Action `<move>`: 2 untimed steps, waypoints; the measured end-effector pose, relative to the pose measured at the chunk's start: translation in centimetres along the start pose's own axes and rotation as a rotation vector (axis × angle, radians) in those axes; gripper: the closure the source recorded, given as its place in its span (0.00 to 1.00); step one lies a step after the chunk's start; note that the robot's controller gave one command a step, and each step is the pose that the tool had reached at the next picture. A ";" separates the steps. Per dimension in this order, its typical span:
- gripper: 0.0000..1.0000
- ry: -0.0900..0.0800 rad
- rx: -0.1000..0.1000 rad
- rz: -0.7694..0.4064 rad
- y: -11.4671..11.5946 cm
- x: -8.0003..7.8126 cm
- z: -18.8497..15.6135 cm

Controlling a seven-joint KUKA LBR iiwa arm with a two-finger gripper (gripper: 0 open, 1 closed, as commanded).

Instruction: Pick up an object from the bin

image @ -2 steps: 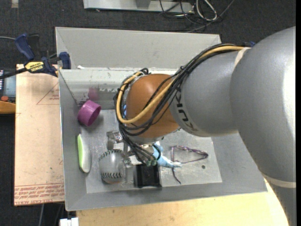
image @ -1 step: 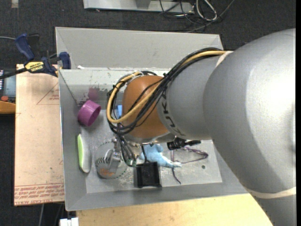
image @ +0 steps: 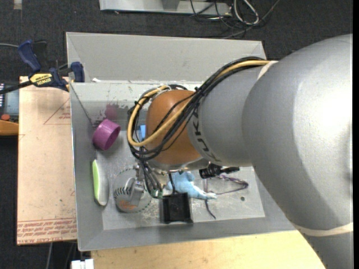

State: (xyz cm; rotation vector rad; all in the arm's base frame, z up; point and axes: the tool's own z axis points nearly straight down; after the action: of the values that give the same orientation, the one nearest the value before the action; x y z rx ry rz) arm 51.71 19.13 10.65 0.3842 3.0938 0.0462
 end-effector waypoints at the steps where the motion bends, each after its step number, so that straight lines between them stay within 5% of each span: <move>1: 1.00 0.010 0.004 0.024 -0.1 -0.1 -8.5; 2: 1.00 -0.003 -0.003 0.005 -0.1 -0.3 -5.4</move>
Offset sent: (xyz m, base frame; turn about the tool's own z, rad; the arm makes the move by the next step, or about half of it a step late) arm -0.0002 -0.0051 0.0121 -0.0099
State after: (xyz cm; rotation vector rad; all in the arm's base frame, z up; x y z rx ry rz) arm 51.84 18.79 16.07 0.3914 3.0898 0.0498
